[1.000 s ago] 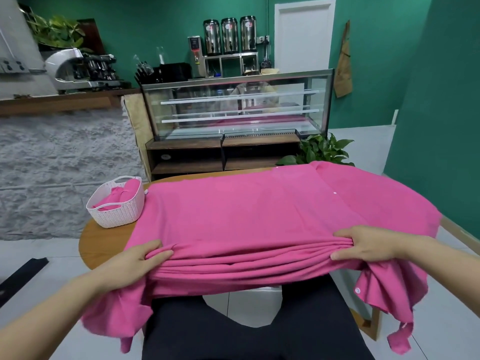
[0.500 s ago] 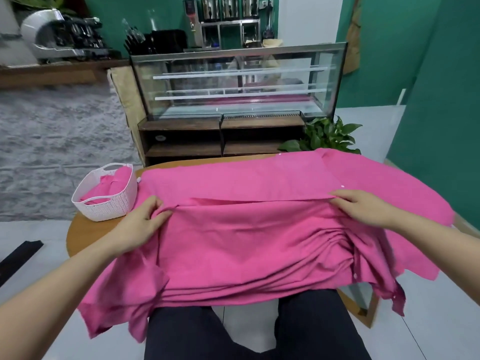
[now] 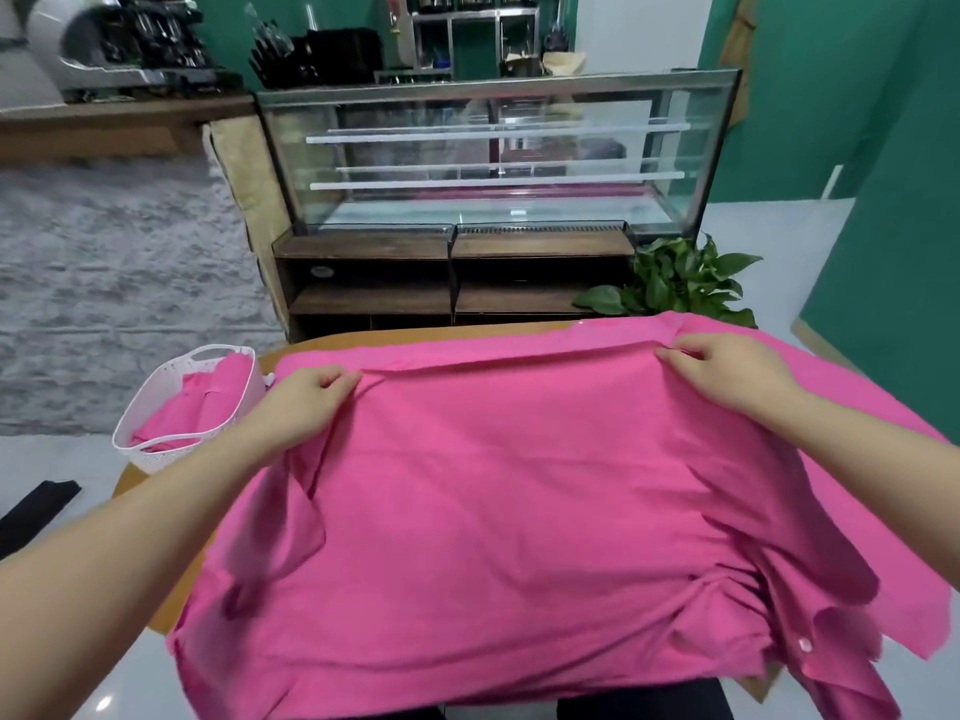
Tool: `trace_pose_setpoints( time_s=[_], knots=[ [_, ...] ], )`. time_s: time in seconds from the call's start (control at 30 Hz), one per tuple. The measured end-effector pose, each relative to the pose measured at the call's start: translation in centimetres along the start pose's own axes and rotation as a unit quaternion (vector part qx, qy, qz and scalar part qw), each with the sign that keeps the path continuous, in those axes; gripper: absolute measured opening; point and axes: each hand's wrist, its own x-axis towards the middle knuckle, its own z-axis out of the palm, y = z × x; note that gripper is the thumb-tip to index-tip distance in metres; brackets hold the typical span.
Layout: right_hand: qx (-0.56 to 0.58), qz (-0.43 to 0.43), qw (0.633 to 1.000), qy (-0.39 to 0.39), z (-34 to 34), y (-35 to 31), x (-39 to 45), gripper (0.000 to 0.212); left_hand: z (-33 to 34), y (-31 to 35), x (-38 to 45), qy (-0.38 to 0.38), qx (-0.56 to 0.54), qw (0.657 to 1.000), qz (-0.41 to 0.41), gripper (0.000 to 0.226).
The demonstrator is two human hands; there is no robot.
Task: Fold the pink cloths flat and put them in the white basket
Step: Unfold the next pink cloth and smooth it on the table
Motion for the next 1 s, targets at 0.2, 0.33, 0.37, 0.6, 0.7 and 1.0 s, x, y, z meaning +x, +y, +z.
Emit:
trace_pose_setpoints(
  time_s=[0.2, 0.33, 0.37, 0.6, 0.7, 1.0],
  knots=[
    [0.117, 0.007, 0.993, -0.018, 3.3, -1.4, 4.8, 0.03, 2.1, 1.3, 3.7, -0.058, -0.003, 0.997, 0.041, 0.037],
    [0.103, 0.005, 0.995, -0.016, 4.6, -1.3, 5.9, 0.026, 2.4, 0.4, 5.0, 0.024, 0.091, 0.986, 0.136, 0.012],
    [0.091, 0.007, 0.996, -0.012, 4.6, -1.3, 6.1, 0.024, 2.2, -0.1, 5.6, 0.06, 0.083, 0.986, 0.13, 0.004],
    [-0.051, -0.03, 0.998, 0.022, 3.7, -2.6, 8.1, 0.034, 1.0, -0.1, 9.9, 0.132, -0.022, 0.991, -0.024, 0.016],
    [-0.07, -0.023, 0.995, 0.061, 2.6, -4.3, 11.0, 0.033, 0.1, 1.3, 12.2, 0.182, -0.038, 0.982, -0.033, 0.022],
    [-0.119, -0.003, 0.992, 0.049, 5.1, -6.4, 21.5, 0.033, 2.3, -0.3, 21.1, 0.178, -0.032, 0.979, -0.09, 0.018]
  ],
)
